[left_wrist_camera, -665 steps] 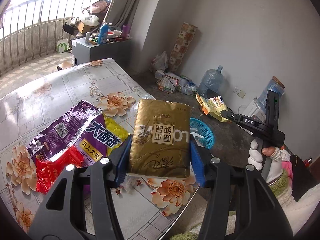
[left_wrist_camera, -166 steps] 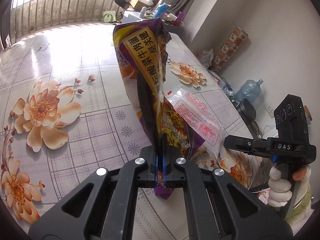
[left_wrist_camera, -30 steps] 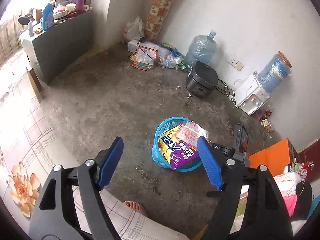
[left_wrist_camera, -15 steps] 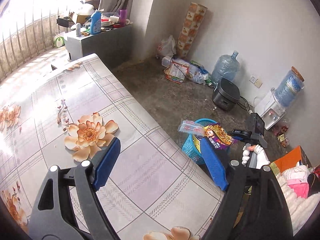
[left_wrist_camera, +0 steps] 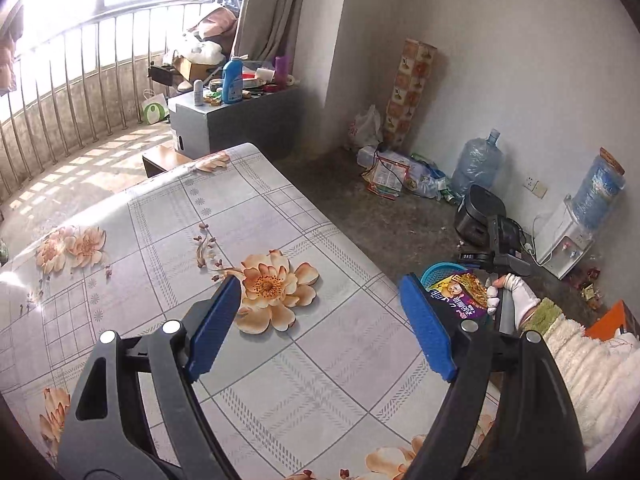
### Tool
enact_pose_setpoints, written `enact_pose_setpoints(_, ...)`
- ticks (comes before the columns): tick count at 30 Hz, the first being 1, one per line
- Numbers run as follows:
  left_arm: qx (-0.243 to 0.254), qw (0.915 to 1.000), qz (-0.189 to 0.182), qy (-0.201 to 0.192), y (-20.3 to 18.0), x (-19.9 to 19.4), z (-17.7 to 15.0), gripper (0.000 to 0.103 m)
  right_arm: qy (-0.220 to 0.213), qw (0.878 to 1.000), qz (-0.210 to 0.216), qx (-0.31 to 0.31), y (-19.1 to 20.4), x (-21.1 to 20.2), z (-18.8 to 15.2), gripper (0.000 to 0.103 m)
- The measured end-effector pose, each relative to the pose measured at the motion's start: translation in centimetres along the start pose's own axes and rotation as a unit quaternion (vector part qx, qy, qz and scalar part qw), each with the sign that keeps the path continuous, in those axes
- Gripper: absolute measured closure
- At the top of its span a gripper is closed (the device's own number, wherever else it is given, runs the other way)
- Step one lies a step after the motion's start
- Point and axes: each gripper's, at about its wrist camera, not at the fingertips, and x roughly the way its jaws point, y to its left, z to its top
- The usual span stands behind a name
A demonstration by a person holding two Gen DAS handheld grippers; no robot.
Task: Collect trash
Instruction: 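Lower the right tool to the clear cake bag on the floor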
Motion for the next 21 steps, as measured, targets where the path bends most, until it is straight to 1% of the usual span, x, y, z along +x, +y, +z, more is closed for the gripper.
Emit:
enact_pose_setpoints(3,-0.013,0.9999,0.007,-0.001,1.1,0.3,0.1,0.026,0.010,0.999,0.034,0.001,1.7,1.0,-0.5,0.066)
enact_pose_setpoints(6,-0.031,0.9995,0.009,-0.004,2.3,0.5,0.4,0.026,0.037,0.997,0.063,-0.022,3.9,2.5,-1.7,0.066)
enact_pose_setpoints(11,-0.065,0.9979,0.002,-0.010,4.5,0.5,1.0,0.026,0.081,0.992,0.062,-0.079,7.6,6.5,-3.4,0.066)
enact_pose_setpoints(13,-0.075,0.9971,0.004,-0.016,5.4,0.3,1.3,0.026,0.100,0.988,0.055,-0.100,9.1,8.9,-3.5,0.061)
enact_pose_setpoints(15,-0.084,0.9961,0.007,-0.024,6.5,0.0,1.7,0.026,0.119,0.984,0.054,-0.121,10.9,11.9,-3.4,0.048)
enact_pose_setpoints(16,-0.091,0.9954,0.009,-0.028,7.2,-0.1,1.9,0.026,0.128,0.983,0.052,-0.123,11.5,13.4,-3.2,0.046)
enact_pose_setpoints(18,-0.104,0.9939,0.014,-0.034,8.4,-0.2,2.2,0.024,0.146,0.981,0.047,-0.118,12.6,16.7,-3.0,0.038)
enact_pose_setpoints(19,-0.112,0.9929,0.019,-0.036,9.2,-0.3,2.3,0.023,0.161,0.979,0.046,-0.113,13.1,18.8,-3.0,0.037)
enact_pose_setpoints(21,-0.126,0.9910,0.026,-0.036,10.6,-0.2,2.3,0.022,0.182,0.978,0.031,-0.094,13.4,22.8,-2.9,0.037)
